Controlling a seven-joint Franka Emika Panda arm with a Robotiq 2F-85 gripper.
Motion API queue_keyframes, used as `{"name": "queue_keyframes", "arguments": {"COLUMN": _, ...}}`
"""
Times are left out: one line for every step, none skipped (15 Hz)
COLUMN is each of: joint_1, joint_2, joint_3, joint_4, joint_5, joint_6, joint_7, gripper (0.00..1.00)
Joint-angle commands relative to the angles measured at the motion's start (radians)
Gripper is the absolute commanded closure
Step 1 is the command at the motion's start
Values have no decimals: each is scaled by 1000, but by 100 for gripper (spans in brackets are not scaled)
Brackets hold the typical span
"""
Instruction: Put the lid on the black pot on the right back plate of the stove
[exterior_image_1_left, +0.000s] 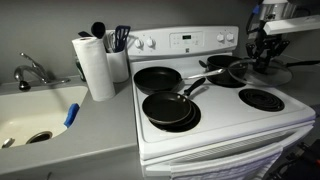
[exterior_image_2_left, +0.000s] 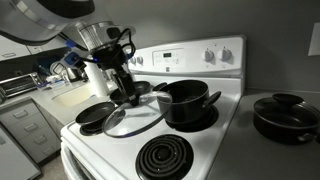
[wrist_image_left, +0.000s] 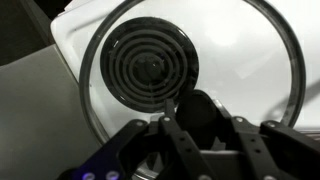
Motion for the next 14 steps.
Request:
{"name": "queue_keyframes", "arguments": {"joint_1": -35, "joint_2": 82, "joint_3": -23, "joint_4": 115, "joint_5": -36, "joint_6": -38, "joint_7": -106, "gripper": 86}}
{"name": "queue_keyframes", "arguments": {"joint_1": -41, "joint_2": 104, "joint_3": -32, "joint_4": 144, "joint_5": -42, "joint_6": -43, "joint_7": -131, "gripper": 86}}
{"name": "queue_keyframes", "arguments": {"joint_1": -45, "joint_2": 127, "joint_3": -40, "joint_4": 167, "joint_5": -48, "joint_6": -39, "joint_7": -155, "gripper": 86}}
{"name": "queue_keyframes", "arguments": {"joint_1": -49, "joint_2": 152, "joint_3": -48, "joint_4": 200, "joint_5": -55, "joint_6": -46, "joint_7": -179, "gripper": 86}}
{"name": "queue_keyframes", "arguments": {"joint_1": -51, "joint_2": 172, "joint_3": -55, "joint_4": 227, "joint_5": -60, "joint_6": -49, "joint_7": -201, "gripper": 86}}
{"name": "queue_keyframes", "arguments": {"joint_1": -53, "joint_2": 195, "joint_3": -63, "joint_4": 258, "joint_5": -63, "joint_6": -54, "joint_7": -224, "gripper": 86}}
{"name": "queue_keyframes", "arguments": {"joint_1": -54, "joint_2": 215, "joint_3": -70, "joint_4": 281, "joint_5": -70, "joint_6": -51, "joint_7": -239, "gripper": 86}}
{"name": "queue_keyframes", "arguments": {"joint_1": -55, "joint_2": 234, "joint_3": -79, "joint_4": 300, "joint_5": -74, "joint_6": -31, "joint_7": -253, "gripper": 86}}
{"name": "queue_keyframes", "arguments": {"joint_1": -54, "joint_2": 253, "joint_3": -88, "joint_4": 320, "joint_5": -73, "joint_6": -21, "joint_7": -265, "gripper": 86}}
{"name": "queue_keyframes", "arguments": {"joint_1": -54, "joint_2": 275, "joint_3": -97, "joint_4": 343, "joint_5": -69, "joint_6": -19, "joint_7": -280, "gripper": 86}}
{"name": "queue_keyframes", "arguments": {"joint_1": -54, "joint_2": 293, "joint_3": -105, "joint_4": 363, "joint_5": -70, "joint_6": -19, "joint_7": -293, "gripper": 86}}
{"name": "queue_keyframes", "arguments": {"joint_1": -53, "joint_2": 309, "joint_3": -112, "joint_4": 385, "joint_5": -67, "joint_6": -21, "joint_7": -307, "gripper": 86}}
{"name": "queue_keyframes", "arguments": {"joint_1": -43, "joint_2": 312, "joint_3": -107, "joint_4": 403, "joint_5": -67, "joint_6": -38, "joint_7": -300, "gripper": 86}}
{"name": "queue_keyframes", "arguments": {"joint_1": -41, "joint_2": 326, "joint_3": -111, "joint_4": 420, "joint_5": -64, "joint_6": -31, "joint_7": -312, "gripper": 86}}
